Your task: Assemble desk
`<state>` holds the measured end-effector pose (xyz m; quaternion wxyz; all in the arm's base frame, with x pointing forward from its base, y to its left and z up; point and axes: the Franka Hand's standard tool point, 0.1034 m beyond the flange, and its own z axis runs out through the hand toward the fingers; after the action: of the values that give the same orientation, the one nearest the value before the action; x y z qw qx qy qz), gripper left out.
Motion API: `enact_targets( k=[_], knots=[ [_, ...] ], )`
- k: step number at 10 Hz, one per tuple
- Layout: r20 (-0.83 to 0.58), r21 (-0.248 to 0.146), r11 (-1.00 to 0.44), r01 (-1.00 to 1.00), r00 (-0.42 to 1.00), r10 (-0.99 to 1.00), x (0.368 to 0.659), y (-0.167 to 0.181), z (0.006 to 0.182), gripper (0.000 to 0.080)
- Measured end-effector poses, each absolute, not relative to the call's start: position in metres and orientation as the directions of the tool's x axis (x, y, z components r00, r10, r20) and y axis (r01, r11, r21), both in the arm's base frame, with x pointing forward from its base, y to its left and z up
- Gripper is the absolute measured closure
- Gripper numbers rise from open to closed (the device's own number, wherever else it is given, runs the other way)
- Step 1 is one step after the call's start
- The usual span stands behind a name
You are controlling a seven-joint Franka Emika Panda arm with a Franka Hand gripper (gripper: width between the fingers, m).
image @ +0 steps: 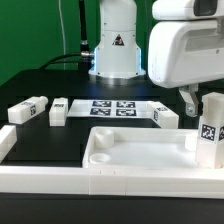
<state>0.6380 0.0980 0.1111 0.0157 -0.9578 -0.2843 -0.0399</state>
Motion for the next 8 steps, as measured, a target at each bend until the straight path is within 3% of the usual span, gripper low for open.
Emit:
enact_targets(
  k=[1,3,4,5,8],
  knots=[
    [0.085,-0.006,-0.831,0.556,0.828,0.554,0.6381,0.0974,0.1110,0.0150],
    [0.085,-0.007,-0.833,0.553,0.830,0.551,0.6380,0.0974,0.1110,0.0397],
    [0.085,-0.008,-0.837,0.547,0.835,0.544,0.6380,0.0976,0.1109,0.0397],
    [0.085,-0.009,-0.845,0.535,0.842,0.533,0.6379,0.0975,0.1108,0.0511],
    [0.084,-0.020,-0.904,0.427,0.902,0.424,0.6379,0.0977,0.1109,0.0511]
  ],
)
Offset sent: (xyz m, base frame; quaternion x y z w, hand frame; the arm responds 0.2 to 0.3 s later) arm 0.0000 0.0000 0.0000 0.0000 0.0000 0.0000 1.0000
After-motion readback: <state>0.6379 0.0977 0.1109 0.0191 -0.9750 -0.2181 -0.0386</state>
